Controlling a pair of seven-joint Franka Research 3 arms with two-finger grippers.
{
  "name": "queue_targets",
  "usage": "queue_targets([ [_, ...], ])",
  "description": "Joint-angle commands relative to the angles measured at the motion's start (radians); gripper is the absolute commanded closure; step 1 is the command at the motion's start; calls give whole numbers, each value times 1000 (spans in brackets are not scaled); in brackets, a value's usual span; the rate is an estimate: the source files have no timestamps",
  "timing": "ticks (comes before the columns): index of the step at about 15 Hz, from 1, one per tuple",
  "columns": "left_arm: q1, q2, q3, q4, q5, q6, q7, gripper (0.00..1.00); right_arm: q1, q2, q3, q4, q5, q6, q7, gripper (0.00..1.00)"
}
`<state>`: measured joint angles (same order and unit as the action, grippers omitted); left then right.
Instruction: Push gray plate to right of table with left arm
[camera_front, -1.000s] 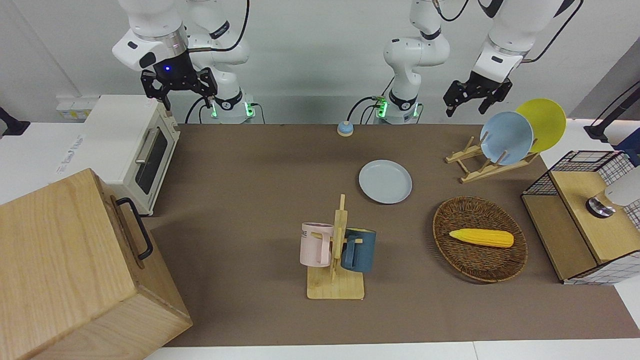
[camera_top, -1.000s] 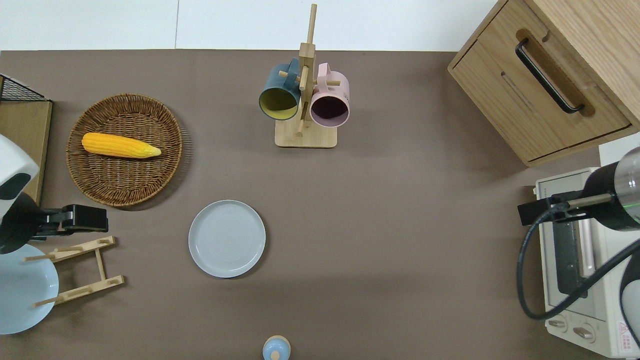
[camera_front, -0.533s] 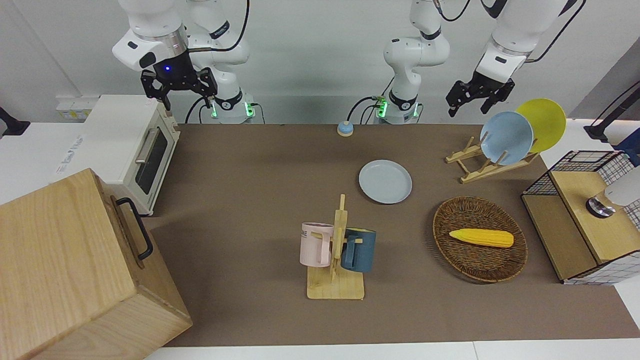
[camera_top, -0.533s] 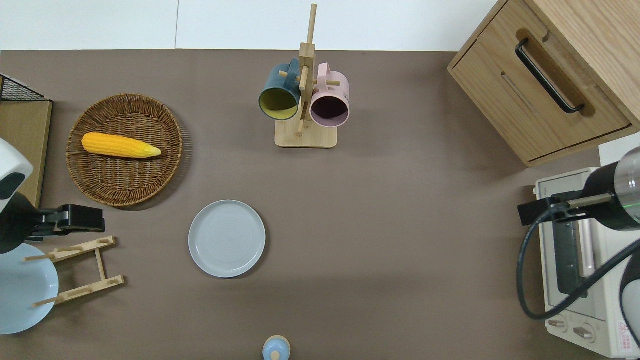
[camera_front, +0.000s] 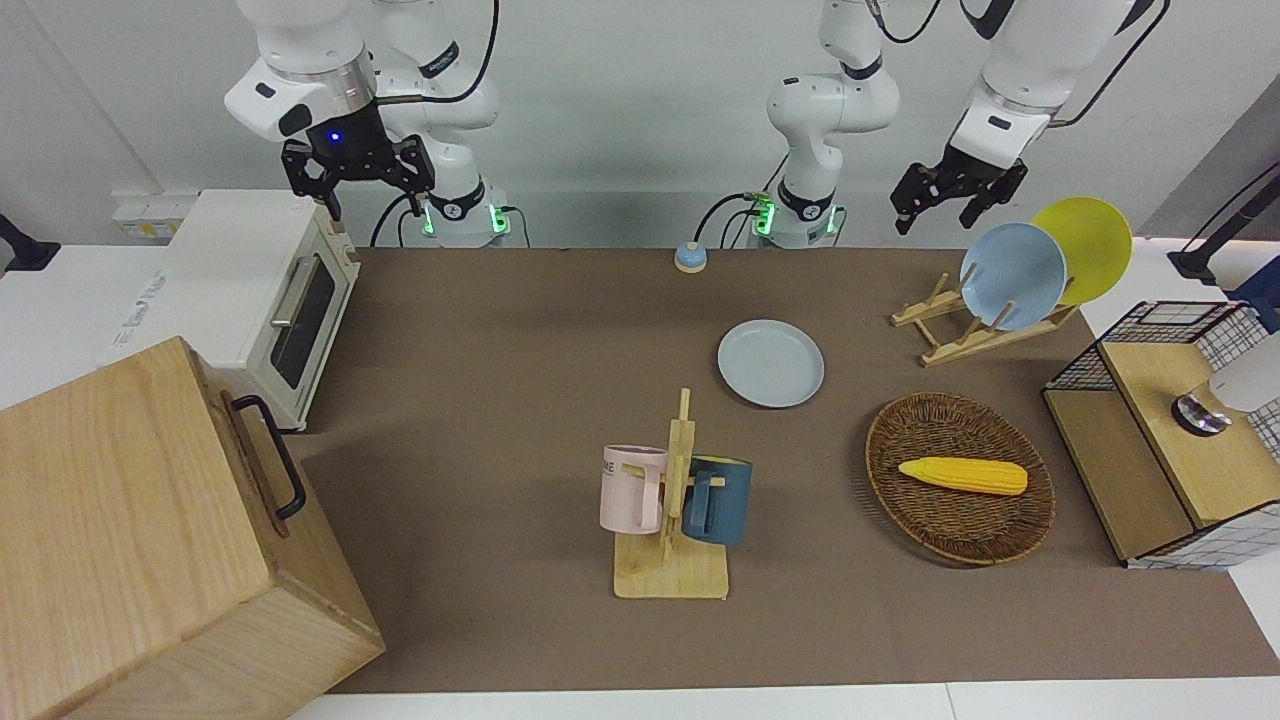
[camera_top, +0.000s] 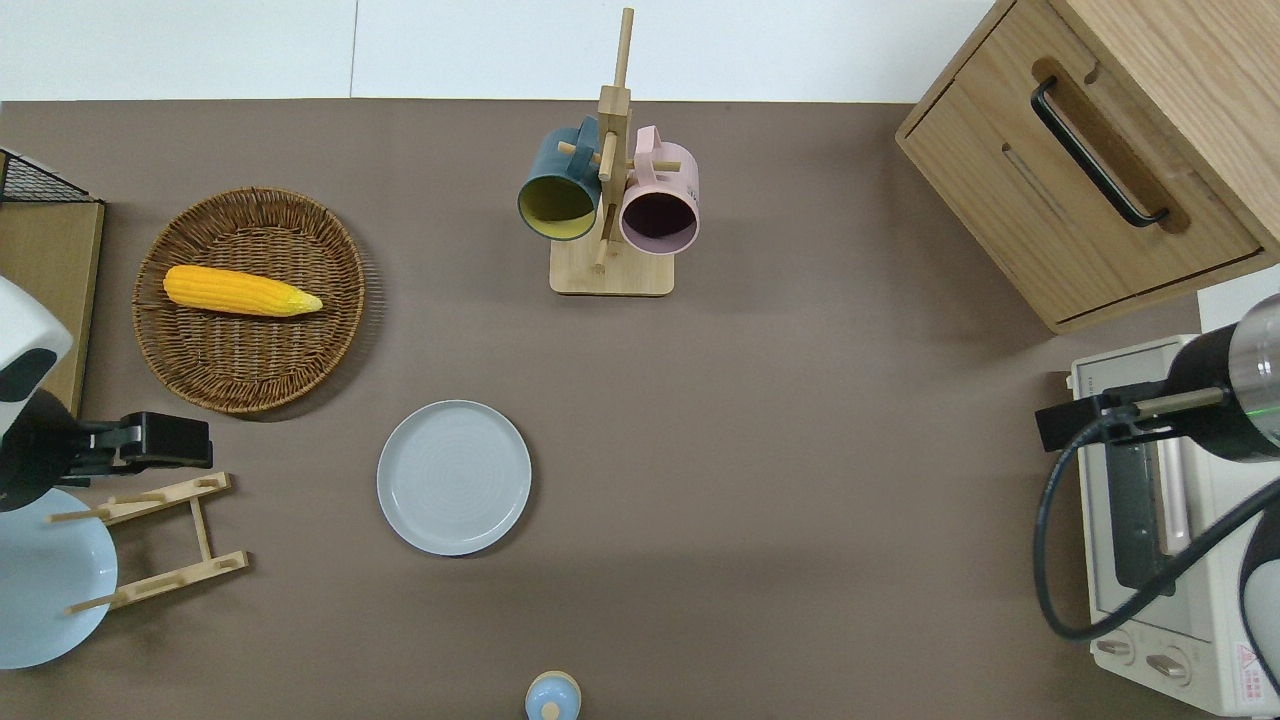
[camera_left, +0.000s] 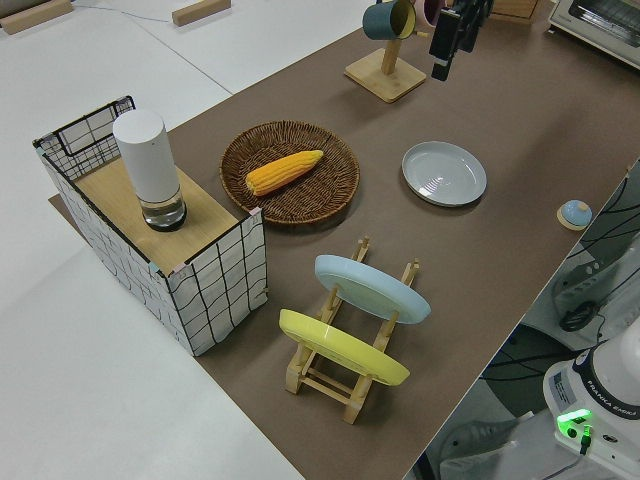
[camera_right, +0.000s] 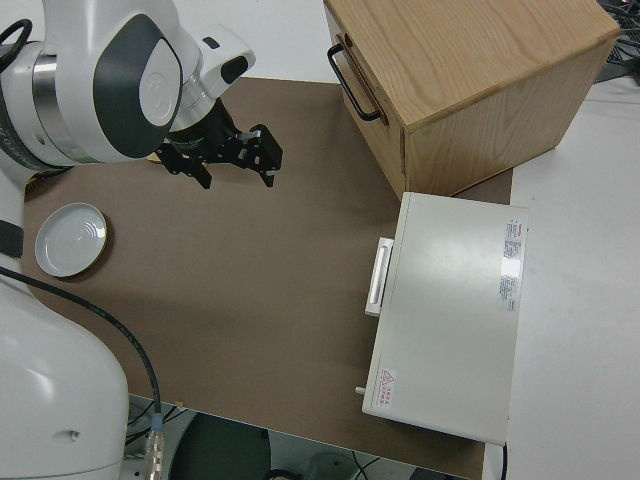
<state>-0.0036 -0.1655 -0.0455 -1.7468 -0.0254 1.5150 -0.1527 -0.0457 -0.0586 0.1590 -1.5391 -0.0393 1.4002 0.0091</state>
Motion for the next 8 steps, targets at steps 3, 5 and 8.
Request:
queue_targets([
  [3,2,-65,-8,-261,7,181,-45,9,-8,-10,5,-4,-1,-12,-8,5],
  [5,7,-52,-5,-341,4,288,-36,11,-8,-10,5,-4,-1,-12,-8,5],
  [8,7,-35,-5,-466,-26,428,-38,19,-8,-10,5,-4,-1,-12,-8,5],
])
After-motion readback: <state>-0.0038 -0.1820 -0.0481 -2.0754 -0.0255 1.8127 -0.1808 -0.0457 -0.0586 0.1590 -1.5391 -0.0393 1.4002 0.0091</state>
